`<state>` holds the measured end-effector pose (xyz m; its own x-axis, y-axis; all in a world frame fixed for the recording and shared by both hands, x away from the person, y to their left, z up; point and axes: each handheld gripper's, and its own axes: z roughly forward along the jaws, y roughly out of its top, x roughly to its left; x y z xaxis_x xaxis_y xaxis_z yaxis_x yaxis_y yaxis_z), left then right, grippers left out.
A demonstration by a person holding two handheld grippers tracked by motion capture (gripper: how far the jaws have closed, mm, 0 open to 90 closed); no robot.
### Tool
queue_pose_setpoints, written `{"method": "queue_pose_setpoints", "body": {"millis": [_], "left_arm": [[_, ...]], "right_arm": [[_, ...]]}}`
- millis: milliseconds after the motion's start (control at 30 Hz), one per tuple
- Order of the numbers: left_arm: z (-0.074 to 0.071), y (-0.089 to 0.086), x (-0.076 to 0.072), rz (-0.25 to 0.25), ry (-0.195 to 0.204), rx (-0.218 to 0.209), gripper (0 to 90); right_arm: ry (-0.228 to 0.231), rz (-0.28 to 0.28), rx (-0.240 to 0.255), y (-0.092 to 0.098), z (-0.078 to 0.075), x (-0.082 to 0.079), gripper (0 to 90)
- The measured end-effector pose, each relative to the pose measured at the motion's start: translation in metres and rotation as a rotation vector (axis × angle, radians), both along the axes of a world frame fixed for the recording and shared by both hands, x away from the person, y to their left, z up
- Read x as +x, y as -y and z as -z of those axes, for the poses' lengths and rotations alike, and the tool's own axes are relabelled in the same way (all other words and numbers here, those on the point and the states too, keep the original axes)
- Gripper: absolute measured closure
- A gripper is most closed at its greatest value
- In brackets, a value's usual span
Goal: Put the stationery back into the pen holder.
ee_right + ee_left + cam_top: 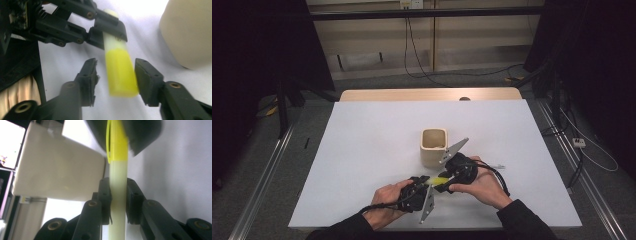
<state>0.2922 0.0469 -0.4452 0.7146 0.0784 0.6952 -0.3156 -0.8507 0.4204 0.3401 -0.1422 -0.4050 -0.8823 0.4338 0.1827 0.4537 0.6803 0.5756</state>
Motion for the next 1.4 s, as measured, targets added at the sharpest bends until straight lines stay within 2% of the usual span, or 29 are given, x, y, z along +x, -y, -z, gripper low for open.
{"method": "queue_pose_setpoints", "body": {"millis": [33,67,100,133,167,200,233,267,300,333,367,400,467,567,633,800,933,1000,1133,1267,1400], "left_arm": [[-0.002,-0.001,0.002,0.000,-0.013,-0.002,77.6],[-0.002,-0.001,0.002,-0.002,-0.031,-0.027,77.6],[-0.004,-0.002,0.003,-0.014,-0.039,-0.013,77.6],[-0.001,-0.001,0.003,-0.020,-0.068,-0.079,77.6],[-0.005,-0.003,0.004,-0.014,-0.059,-0.039,77.6],[-0.004,-0.002,0.005,-0.013,-0.074,-0.066,77.6],[-0.006,-0.004,0.005,-0.021,-0.091,-0.054,77.6],[-0.004,-0.003,0.006,-0.024,-0.109,-0.094,77.6],[-0.004,-0.004,0.007,-0.030,-0.124,-0.117,77.6],[-0.009,-0.007,0.009,-0.025,-0.116,-0.047,77.6],[-0.005,-0.007,0.009,-0.040,-0.153,-0.132,77.6],[-0.003,-0.007,0.010,-0.047,-0.169,-0.159,77.5],[-0.004,-0.010,0.012,-0.057,-0.183,-0.168,77.6],[-0.004,-0.014,0.014,-0.078,-0.226,-0.196,77.6],[-0.006,-0.017,0.015,-0.084,-0.247,-0.214,77.5],[-0.009,-0.026,0.020,-0.106,-0.309,-0.276,77.5],[-0.011,-0.034,0.023,-0.129,-0.377,-0.339,77.5],[-0.012,-0.038,0.024,-0.139,-0.395,-0.358,77.5],[-0.014,-0.041,0.026,-0.150,-0.425,-0.387,77.5],[-0.017,-0.044,0.026,-0.153,-0.465,-0.432,77.5],[-0.021,-0.048,0.027,-0.158,-0.509,-0.476,77.5]], "right_arm": [[0.008,0.010,0.007,0.001,0.001,-0.001,46.4],[0.020,0.024,0.006,0.003,0.002,-0.001,43.2],[0.024,0.031,0.006,0.005,0.003,-0.002,41.7],[0.026,0.040,0.006,0.007,0.004,-0.002,41.0],[0.023,0.052,0.010,0.008,0.004,-0.003,40.1],[0.024,0.059,0.014,0.010,0.005,-0.004,38.2],[0.028,0.061,0.011,0.012,0.006,-0.004,35.6],[0.032,0.068,0.011,0.013,0.006,-0.005,35.0],[0.038,0.071,0.012,0.015,0.007,-0.006,34.5],[0.039,0.076,0.016,0.017,0.007,-0.007,32.5],[0.046,0.080,0.021,0.020,0.008,-0.008,29.8],[0.049,0.093,0.028,0.022,0.008,-0.009,26.4],[0.064,0.123,0.047,0.027,0.009,-0.010,23.0],[0.084,0.189,0.084,0.034,0.011,-0.010,15.9],[0.106,0.215,0.080,0.037,0.013,-0.011,15.5],[0.146,0.282,0.122,0.049,0.016,-0.014,10.0],[0.167,0.336,0.177,0.062,0.017,-0.018,7.5],[0.162,0.361,0.201,0.070,0.019,-0.019,7.1],[0.176,0.402,0.199,0.081,0.023,-0.023,7.5],[0.233,0.442,0.183,0.089,0.025,-0.030,7.9],[0.268,0.475,0.192,0.097,0.025,-0.036,7.6]]}}
